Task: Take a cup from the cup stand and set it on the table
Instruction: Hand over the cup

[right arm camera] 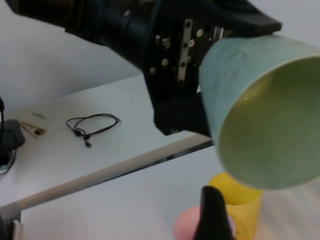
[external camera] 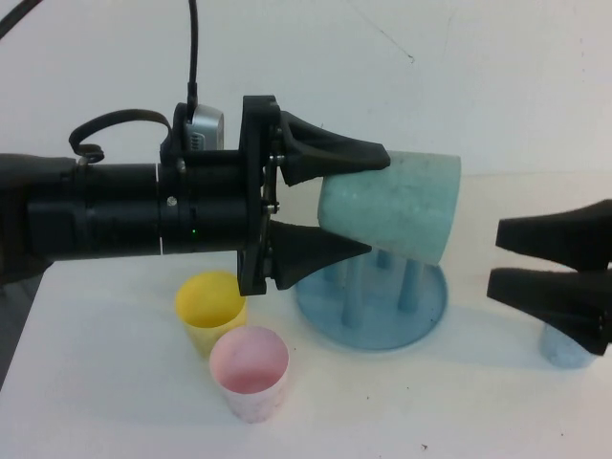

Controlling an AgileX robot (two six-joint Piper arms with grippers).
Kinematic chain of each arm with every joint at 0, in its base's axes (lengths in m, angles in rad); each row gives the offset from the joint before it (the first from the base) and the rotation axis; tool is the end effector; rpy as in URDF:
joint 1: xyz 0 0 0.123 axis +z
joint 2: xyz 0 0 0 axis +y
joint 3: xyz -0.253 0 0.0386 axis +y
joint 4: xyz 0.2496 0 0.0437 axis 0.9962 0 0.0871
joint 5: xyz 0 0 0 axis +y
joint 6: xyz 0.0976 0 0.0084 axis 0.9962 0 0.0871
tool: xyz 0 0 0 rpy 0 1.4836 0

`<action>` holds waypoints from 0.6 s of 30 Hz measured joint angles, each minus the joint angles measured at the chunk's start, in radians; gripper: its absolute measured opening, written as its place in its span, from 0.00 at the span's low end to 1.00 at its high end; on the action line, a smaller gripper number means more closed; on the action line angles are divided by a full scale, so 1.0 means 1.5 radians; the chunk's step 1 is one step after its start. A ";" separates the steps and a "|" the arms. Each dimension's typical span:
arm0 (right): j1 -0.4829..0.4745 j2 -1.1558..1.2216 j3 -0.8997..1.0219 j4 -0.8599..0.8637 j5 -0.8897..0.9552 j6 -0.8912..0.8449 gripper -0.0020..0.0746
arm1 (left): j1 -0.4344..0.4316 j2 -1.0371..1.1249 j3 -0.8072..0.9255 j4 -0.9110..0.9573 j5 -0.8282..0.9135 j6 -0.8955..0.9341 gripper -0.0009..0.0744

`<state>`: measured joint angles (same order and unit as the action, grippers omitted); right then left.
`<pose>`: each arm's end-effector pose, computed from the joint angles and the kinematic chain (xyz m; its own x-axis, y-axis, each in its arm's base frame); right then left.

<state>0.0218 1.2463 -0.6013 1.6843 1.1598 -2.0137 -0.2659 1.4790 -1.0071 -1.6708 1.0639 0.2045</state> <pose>0.2181 0.0941 0.2479 -0.1506 -0.0711 -0.9860 -0.9151 0.3873 0.1118 0.2715 -0.1623 0.2941 -0.9512 -0.2521 0.1779 -0.1975 0.0541 -0.9788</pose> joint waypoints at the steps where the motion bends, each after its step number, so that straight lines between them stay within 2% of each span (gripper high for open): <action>1: 0.000 0.012 -0.014 0.000 0.000 0.012 0.62 | 0.000 0.000 0.000 0.000 0.000 0.003 0.76; 6: 0.018 0.052 -0.069 0.000 0.000 0.056 0.63 | 0.000 0.000 0.000 0.000 0.000 0.009 0.76; 18: 0.178 0.099 -0.156 0.000 -0.045 0.056 0.64 | 0.000 0.000 0.000 0.000 -0.011 0.019 0.76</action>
<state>0.2885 1.3946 -0.8346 1.6843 1.0916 -1.9300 -0.2659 1.4790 -1.0071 -1.6708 1.0472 0.2329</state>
